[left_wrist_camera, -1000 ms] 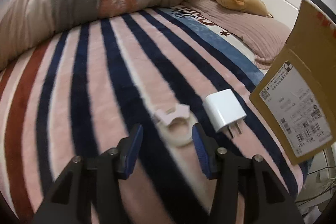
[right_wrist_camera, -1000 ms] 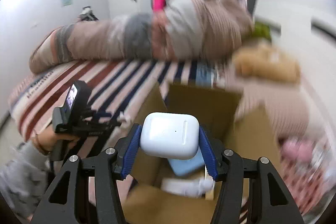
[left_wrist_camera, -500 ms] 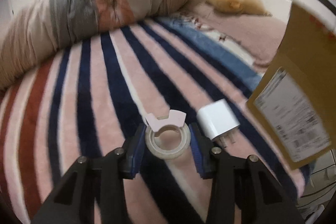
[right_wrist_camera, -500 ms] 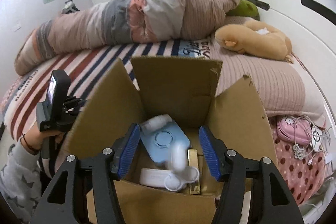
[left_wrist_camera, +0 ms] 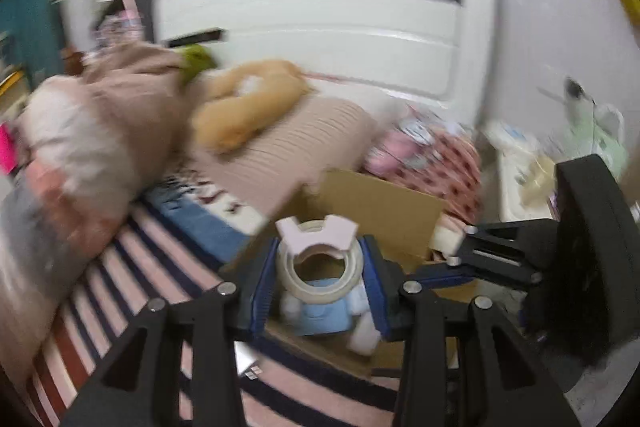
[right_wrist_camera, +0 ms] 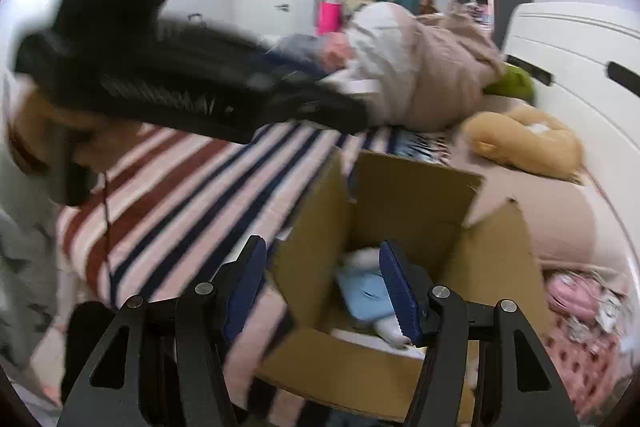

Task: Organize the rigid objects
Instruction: 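Drop the earbud case in the box with right tool while left tool drops the tape roll, then grasp the white charger with the right tool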

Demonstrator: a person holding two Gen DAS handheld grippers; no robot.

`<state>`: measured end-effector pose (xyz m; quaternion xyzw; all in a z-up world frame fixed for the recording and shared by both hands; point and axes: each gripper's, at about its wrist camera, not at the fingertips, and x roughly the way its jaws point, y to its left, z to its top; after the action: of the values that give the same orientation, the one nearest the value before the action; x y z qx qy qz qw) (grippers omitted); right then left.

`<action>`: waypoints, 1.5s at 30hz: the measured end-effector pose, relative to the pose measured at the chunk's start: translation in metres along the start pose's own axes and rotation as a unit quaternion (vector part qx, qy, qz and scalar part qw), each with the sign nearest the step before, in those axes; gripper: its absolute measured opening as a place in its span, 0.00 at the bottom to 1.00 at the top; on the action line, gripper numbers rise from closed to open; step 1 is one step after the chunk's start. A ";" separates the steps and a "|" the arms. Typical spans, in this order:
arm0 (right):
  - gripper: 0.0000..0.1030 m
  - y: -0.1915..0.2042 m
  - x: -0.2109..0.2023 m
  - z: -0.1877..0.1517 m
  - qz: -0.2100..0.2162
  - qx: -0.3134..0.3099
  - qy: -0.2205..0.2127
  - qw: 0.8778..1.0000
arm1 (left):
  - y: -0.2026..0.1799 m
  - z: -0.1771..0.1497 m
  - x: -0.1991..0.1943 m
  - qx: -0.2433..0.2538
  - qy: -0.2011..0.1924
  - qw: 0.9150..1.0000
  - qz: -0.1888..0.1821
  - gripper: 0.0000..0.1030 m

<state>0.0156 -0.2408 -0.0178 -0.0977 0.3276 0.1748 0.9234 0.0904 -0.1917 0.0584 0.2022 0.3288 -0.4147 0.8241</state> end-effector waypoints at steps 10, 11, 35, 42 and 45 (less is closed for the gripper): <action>0.54 -0.019 0.001 -0.009 -0.003 0.041 0.012 0.999 | 0.011 -0.028 0.029 -0.039 0.043 0.998 0.025 0.79; 0.54 -0.015 -0.001 -0.007 0.005 0.040 0.002 0.999 | 0.013 -0.030 0.022 -0.042 0.033 0.998 0.034 0.79; 0.67 0.074 0.244 -0.010 -0.030 0.067 0.115 0.991 | 0.113 -0.238 -0.051 -0.273 -0.015 0.948 0.162 0.80; 0.37 0.077 0.239 0.000 -0.040 0.034 0.101 0.993 | 0.111 -0.238 -0.052 -0.284 -0.032 0.946 0.154 0.80; 0.37 0.086 0.201 0.007 0.020 0.029 0.077 0.996 | 0.108 -0.234 -0.061 -0.290 -0.045 0.944 0.148 0.80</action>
<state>0.1318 -0.1077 -0.1462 -0.0775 0.4042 0.1755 0.8943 0.0645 0.0453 -0.0560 -0.0182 0.3638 -0.1837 0.9130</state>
